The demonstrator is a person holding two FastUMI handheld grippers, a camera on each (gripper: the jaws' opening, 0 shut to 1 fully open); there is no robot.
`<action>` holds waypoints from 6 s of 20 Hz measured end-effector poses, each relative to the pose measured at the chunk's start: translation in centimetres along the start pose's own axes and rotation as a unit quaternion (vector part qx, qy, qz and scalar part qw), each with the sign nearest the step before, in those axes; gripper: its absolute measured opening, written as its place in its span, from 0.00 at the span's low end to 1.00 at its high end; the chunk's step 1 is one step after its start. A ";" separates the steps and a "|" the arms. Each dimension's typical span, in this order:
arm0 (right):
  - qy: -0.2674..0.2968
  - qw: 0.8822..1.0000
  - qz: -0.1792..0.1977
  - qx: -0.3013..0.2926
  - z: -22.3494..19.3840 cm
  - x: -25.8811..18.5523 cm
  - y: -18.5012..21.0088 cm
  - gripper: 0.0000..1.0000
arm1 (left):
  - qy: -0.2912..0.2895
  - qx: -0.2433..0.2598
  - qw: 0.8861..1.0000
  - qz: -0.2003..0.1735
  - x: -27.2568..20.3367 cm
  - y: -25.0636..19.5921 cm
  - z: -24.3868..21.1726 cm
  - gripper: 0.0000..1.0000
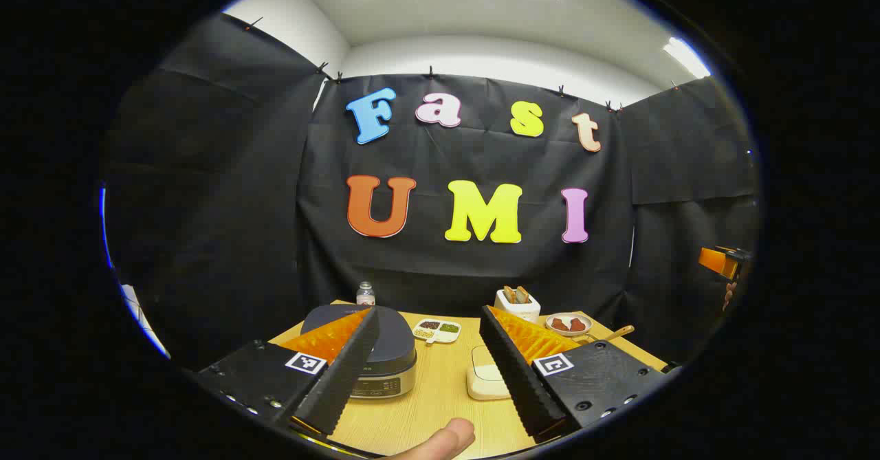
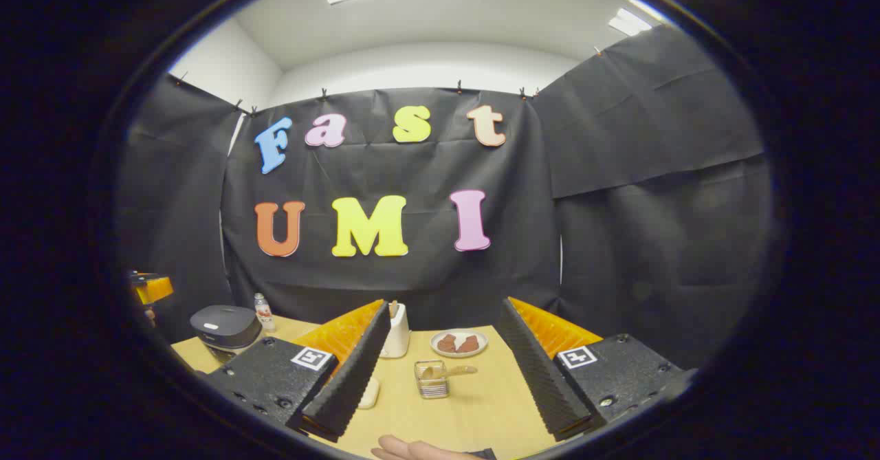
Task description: Close the left gripper, press the button to open the rice cooker; take a wooden spoon from the chopstick holder with the right hand, scoop a spoonful of rice and pour it into the rice cooker, then put the wooden spoon back into the chopstick holder.
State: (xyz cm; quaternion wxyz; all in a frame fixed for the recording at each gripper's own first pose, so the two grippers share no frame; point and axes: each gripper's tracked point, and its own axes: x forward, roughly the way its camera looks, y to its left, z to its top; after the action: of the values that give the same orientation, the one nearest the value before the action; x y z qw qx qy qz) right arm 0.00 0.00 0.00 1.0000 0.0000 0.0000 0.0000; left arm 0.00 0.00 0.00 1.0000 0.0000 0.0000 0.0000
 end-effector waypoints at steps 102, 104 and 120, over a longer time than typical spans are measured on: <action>0.127 0.990 -0.032 0.048 -27.2 25.1 0.0 0.28 | 0.012 0.062 0.998 -0.020 -5.0 -6.0 -10.1 0.96; 0.131 0.990 -0.020 0.043 -27.0 25.9 0.8 0.23 | 0.016 0.060 0.998 -0.018 -4.7 -6.0 -10.4 0.96; 0.060 0.998 -0.004 -0.035 -16.5 22.9 3.7 0.12 | 0.029 0.041 0.998 -0.035 -5.7 -4.7 -10.5 0.96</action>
State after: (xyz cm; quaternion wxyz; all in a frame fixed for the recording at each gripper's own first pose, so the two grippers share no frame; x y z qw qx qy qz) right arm 22.86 3.73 -16.51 0.9976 -0.0353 0.0600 -0.0039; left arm -5.74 -4.72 -10.55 0.9981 0.0408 0.0292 -0.0354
